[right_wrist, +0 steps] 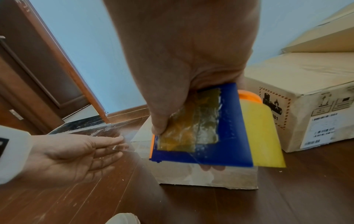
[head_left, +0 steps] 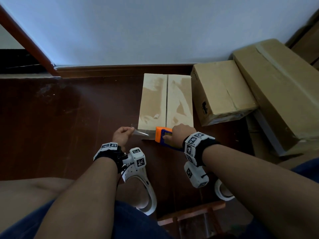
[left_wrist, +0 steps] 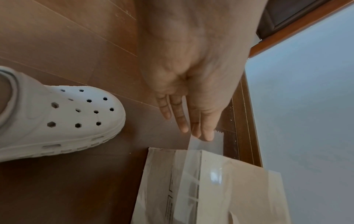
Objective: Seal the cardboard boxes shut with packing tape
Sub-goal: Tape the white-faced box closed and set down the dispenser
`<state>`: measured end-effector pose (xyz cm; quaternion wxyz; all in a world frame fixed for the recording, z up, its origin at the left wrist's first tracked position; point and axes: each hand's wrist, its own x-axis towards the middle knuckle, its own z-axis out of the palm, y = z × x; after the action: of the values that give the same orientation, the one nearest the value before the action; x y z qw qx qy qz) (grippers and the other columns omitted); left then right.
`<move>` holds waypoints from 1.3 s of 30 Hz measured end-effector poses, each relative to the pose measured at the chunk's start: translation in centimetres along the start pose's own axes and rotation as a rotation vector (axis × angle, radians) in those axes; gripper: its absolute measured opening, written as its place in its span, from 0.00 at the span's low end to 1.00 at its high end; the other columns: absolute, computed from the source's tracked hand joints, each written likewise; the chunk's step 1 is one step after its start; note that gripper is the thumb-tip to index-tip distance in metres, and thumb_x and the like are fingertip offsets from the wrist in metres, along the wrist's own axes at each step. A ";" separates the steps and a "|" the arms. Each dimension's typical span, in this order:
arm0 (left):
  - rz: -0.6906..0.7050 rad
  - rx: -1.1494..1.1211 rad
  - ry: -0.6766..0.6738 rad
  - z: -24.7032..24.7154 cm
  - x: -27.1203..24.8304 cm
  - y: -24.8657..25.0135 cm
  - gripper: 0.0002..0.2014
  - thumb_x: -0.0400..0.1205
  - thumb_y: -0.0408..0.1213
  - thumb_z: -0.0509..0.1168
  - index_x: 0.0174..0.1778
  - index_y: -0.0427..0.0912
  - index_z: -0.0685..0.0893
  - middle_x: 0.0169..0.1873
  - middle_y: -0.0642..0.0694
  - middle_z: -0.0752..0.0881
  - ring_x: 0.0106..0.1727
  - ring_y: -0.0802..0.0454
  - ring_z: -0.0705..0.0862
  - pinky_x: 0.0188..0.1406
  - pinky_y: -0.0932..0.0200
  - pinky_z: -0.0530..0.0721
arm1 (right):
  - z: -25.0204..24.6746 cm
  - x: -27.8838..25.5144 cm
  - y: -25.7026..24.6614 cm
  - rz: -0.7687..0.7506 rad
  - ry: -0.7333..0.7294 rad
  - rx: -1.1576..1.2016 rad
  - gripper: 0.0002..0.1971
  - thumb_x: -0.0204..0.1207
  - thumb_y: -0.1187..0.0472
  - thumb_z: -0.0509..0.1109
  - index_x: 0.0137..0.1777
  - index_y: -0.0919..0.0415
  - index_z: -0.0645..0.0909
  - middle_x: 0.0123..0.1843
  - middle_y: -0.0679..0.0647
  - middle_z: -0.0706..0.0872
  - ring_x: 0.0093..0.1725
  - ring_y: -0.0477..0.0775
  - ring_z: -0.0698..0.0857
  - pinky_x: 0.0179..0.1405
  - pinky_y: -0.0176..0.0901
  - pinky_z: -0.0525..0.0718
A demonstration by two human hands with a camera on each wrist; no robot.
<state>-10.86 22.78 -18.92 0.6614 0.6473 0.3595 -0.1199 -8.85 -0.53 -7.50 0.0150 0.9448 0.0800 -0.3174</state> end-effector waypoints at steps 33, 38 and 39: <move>0.008 0.133 0.093 0.7 0.3 0.0 0.03 0.77 0.40 0.73 0.38 0.50 0.88 0.52 0.42 0.89 0.57 0.43 0.86 0.64 0.43 0.83 | -1.6 2.2 -1.4 0.055 -0.106 -0.028 0.24 0.80 0.37 0.61 0.42 0.61 0.77 0.32 0.53 0.75 0.28 0.50 0.74 0.23 0.40 0.68; 0.098 0.281 0.146 -0.2 2.3 -1.3 0.02 0.67 0.53 0.74 0.32 0.63 0.90 0.60 0.40 0.84 0.58 0.48 0.85 0.64 0.44 0.83 | -1.5 2.1 -1.5 0.064 -0.117 -0.028 0.25 0.80 0.37 0.61 0.35 0.60 0.73 0.33 0.53 0.75 0.29 0.50 0.74 0.24 0.40 0.68; 0.108 0.299 0.144 -0.2 2.2 -1.2 0.04 0.65 0.56 0.74 0.33 0.64 0.90 0.60 0.40 0.83 0.58 0.48 0.84 0.65 0.44 0.82 | -1.5 2.0 -1.5 0.063 -0.118 -0.028 0.25 0.80 0.37 0.61 0.37 0.60 0.73 0.33 0.53 0.75 0.29 0.50 0.74 0.24 0.40 0.68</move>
<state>-10.11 23.45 -21.22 0.5356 0.7638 0.3488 -0.0901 -6.62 1.32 -7.49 0.0427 0.9261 0.0538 -0.3710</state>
